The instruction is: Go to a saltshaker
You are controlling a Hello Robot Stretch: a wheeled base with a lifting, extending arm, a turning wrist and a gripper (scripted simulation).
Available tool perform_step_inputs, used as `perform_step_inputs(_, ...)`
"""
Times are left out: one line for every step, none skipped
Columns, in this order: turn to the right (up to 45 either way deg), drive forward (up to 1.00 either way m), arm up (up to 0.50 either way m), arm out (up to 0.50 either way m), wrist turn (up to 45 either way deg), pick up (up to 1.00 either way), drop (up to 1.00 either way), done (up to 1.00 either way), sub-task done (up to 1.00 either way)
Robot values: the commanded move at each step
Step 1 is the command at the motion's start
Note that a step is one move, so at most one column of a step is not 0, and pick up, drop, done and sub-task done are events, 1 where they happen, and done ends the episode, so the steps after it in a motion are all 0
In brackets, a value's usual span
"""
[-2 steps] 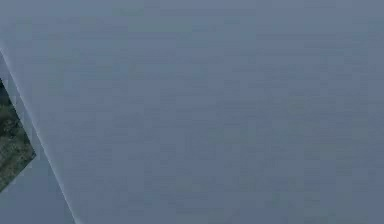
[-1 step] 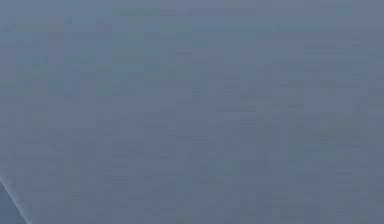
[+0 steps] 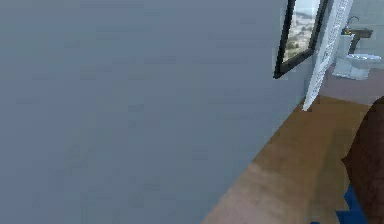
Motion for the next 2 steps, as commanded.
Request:
perform_step_inputs(12.0, 0.00, 0.00, 0.00, 0.0, 0.00, 0.00, 0.00, 0.00)
perform_step_inputs(0.0, 0.65, 0.00, 0.00, 0.0, 0.00, 0.00, 0.00, 0.00)
